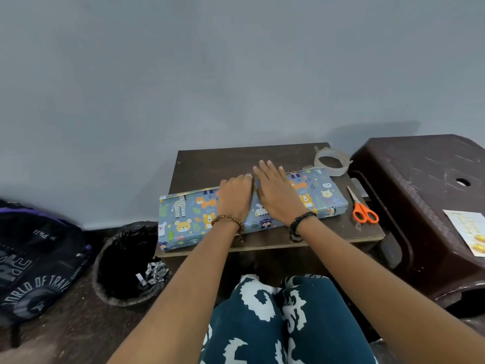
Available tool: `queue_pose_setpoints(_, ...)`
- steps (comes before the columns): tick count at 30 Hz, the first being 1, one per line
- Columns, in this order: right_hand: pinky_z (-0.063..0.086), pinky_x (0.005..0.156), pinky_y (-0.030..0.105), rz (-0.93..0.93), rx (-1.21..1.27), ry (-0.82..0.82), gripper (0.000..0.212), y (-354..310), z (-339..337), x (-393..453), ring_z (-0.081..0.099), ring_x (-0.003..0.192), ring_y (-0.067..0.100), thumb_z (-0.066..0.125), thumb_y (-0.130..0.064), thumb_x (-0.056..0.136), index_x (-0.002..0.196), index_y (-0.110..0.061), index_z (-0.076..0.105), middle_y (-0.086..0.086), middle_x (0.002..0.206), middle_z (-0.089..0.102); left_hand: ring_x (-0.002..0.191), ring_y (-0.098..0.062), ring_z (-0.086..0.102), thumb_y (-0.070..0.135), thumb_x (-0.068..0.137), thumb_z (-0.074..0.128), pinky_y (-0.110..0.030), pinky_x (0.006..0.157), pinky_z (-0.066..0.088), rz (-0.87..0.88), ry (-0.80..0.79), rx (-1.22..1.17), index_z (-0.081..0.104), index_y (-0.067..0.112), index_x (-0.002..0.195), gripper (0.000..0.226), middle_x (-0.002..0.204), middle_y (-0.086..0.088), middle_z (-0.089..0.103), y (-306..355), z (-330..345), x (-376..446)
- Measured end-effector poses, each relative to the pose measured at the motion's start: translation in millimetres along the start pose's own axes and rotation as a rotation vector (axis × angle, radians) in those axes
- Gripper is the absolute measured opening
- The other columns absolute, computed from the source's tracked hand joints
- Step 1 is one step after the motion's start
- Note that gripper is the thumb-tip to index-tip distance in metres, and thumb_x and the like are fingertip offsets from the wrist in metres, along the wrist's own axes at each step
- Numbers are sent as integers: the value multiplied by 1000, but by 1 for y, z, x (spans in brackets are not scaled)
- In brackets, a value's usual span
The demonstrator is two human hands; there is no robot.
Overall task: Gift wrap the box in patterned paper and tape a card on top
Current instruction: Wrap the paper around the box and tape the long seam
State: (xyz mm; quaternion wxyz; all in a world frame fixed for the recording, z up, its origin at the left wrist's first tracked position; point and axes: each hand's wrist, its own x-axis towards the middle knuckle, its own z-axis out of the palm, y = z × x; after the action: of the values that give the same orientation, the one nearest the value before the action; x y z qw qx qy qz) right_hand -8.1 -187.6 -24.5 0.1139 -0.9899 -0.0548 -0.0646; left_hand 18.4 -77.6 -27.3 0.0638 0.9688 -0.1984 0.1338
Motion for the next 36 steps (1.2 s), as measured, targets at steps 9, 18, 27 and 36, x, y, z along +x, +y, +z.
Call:
queue_pose_setpoints(9, 19, 112, 35, 83, 244, 215, 25, -4, 18, 0, 52, 109, 23, 36, -16, 99, 113, -9, 56, 7, 113, 60, 137, -25, 30, 8, 97, 33, -35, 113, 20, 18, -119, -99, 32, 5, 140, 43, 146, -13, 36, 3, 0, -15)
queue_pose_setpoints(18, 19, 112, 35, 98, 259, 221, 25, -6, 17, -1, 53, 107, 23, 37, -14, 98, 111, -9, 57, 7, 111, 61, 144, -11, 12, 46, 86, -10, -35, 117, 4, 63, -109, -16, 13, 20, 149, 71, 156, 3, 16, -24, -3, -72)
queue_pose_setpoints(27, 19, 112, 35, 113, 186, 199, 27, -8, 17, -1, 53, 107, 23, 33, -15, 100, 115, -11, 55, 6, 110, 60, 145, -15, 5, 36, 101, 19, -43, 116, 3, -403, -98, -24, 13, 8, 148, 55, 157, -7, 9, -55, -12, -89)
queue_pose_setpoints(36, 7, 118, 35, 10, -12, 77, 48, -12, 13, -4, 22, 142, 17, 19, -30, 103, 144, -10, 32, 6, 152, 31, 145, -15, 4, 36, 101, 19, -39, 116, 0, -156, -85, -21, 10, 13, 149, 54, 157, -3, 8, -13, -8, -48)
